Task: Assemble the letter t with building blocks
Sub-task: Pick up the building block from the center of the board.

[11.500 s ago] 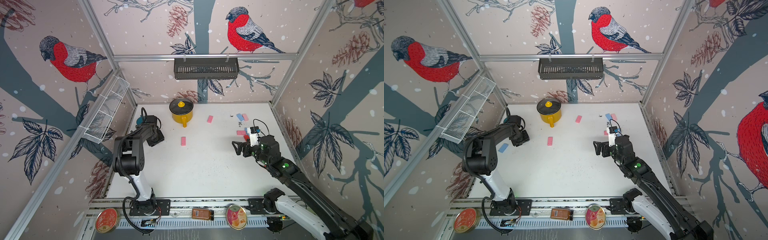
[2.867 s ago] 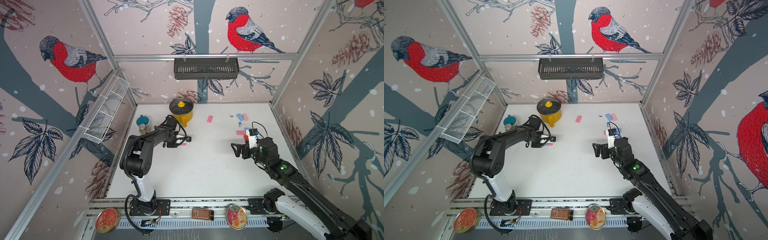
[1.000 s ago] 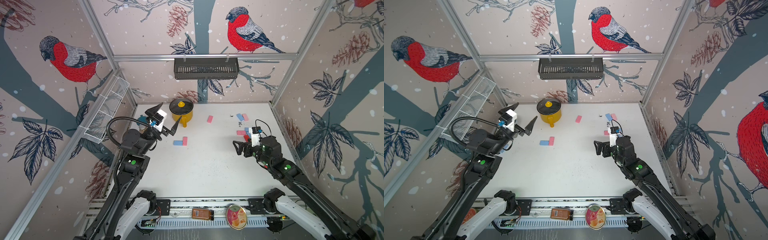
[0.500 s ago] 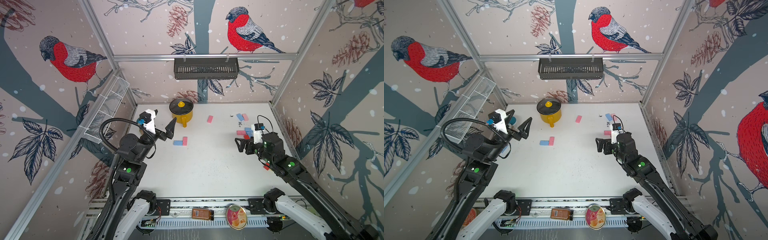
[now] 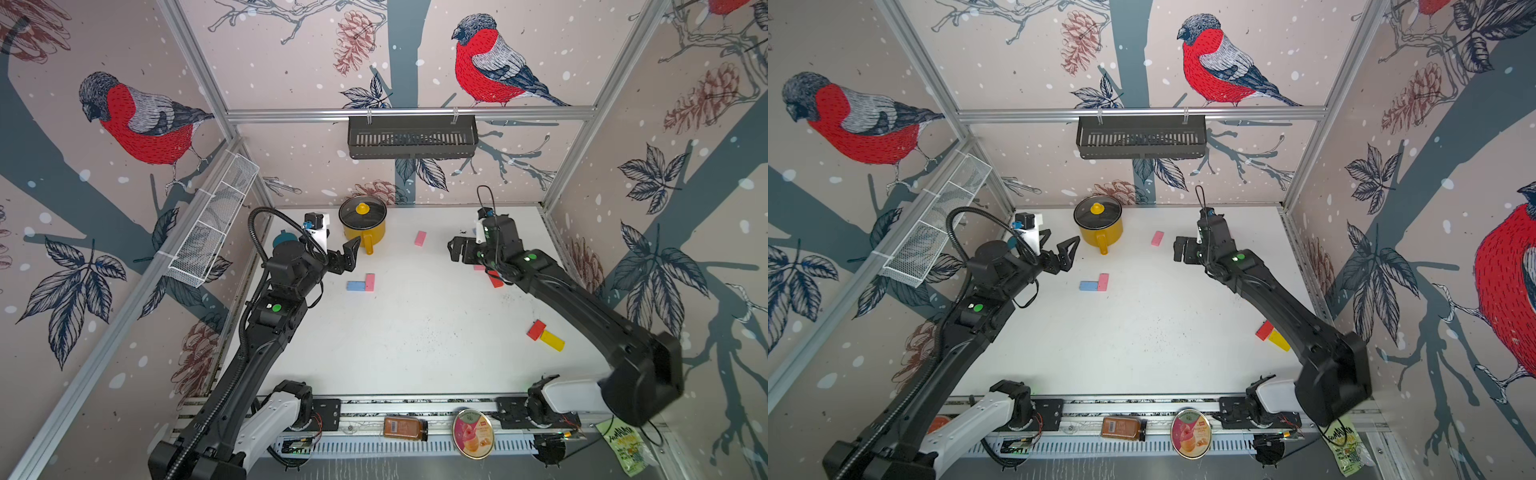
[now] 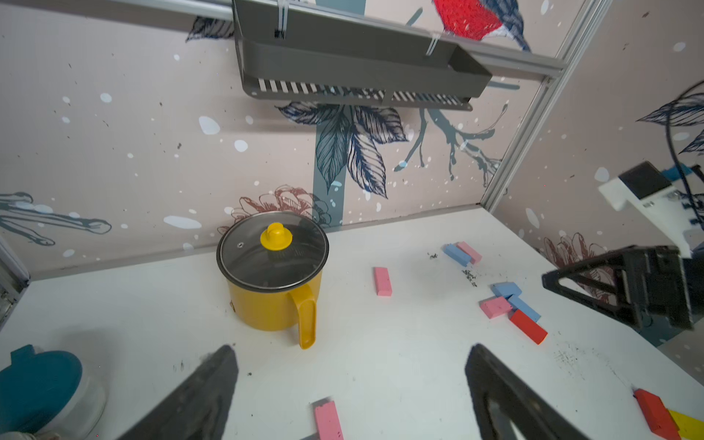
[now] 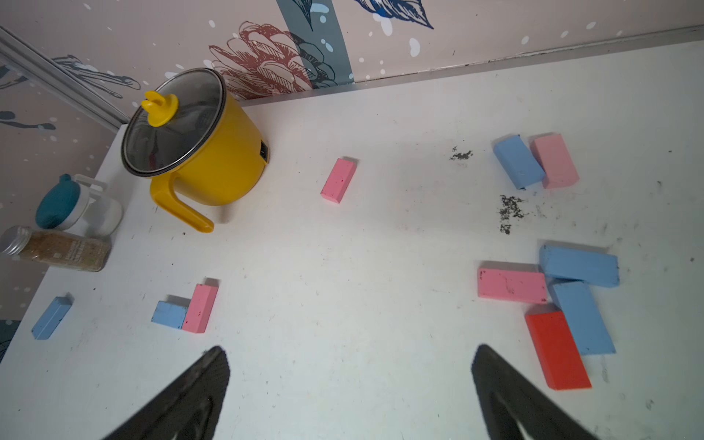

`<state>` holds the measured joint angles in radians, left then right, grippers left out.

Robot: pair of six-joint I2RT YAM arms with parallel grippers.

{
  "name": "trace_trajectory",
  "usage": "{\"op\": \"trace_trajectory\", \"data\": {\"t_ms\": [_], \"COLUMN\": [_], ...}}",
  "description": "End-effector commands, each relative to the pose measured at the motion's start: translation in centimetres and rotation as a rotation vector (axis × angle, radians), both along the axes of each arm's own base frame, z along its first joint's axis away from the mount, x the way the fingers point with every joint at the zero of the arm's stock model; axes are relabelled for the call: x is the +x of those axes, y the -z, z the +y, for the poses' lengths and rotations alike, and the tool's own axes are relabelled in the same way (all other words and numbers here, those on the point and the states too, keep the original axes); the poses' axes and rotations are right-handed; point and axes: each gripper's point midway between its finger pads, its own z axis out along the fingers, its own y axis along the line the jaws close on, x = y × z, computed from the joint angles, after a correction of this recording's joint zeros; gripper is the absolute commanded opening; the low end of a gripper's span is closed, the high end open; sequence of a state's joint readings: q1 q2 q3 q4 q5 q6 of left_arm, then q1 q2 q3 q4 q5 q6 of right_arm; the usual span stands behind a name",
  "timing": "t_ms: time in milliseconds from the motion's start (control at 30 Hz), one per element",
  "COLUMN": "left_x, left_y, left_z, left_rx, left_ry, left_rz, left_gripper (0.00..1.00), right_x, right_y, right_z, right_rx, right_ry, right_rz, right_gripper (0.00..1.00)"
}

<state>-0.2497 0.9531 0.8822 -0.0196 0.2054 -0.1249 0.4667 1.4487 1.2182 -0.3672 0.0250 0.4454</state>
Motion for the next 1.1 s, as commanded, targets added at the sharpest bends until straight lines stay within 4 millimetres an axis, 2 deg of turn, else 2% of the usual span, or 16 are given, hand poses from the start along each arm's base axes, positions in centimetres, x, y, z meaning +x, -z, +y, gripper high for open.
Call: {"op": "trace_trajectory", "data": {"t_ms": [0,167,300,533,800,1067], "left_x": [0.8,1.0,0.5,0.3,0.2,0.2], "left_y": [1.0,1.7,2.0,2.5,2.9,2.9], "left_z": [0.5,1.7,1.1,0.4,0.0,0.3], "left_rx": [0.01,0.076,0.134,0.17,0.208,0.215], "left_ry": [-0.046,-0.145,-0.164,-0.171,-0.172,-0.192], "left_rz": [0.058,0.06,0.052,0.052,0.049,0.042], "left_gripper": [0.9,0.9,0.9,0.91,0.91,0.91], "right_x": [2.7,7.1,10.0,14.1,17.1,18.5], "right_y": [0.9,3.5,6.4,10.5,14.2,15.5], "right_z": [1.7,3.4,4.5,5.8,6.9,8.3], "right_rx": [0.002,-0.025,-0.037,-0.069,-0.125,-0.128], "right_ry": [-0.005,0.014,0.032,0.054,0.065,0.059], "right_rz": [0.045,0.104,0.141,0.184,0.213,0.179], "right_gripper": [1.0,0.98,0.93,0.89,0.85,0.82]}}
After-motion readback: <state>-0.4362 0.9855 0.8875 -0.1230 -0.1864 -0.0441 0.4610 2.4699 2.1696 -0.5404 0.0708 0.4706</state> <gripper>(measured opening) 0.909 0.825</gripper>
